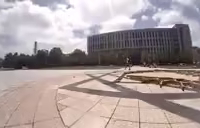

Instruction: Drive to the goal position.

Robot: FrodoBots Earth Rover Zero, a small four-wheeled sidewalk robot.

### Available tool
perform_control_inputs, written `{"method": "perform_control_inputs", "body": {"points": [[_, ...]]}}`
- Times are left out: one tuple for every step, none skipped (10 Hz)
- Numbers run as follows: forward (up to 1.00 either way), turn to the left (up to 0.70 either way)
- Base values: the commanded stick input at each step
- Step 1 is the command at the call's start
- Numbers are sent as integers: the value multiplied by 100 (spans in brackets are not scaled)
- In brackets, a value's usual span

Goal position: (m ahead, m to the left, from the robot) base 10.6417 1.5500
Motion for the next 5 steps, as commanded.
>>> {"method": "perform_control_inputs", "body": {"points": [[100, 0], [100, 0], [100, 0], [100, 0], [100, 0]]}}
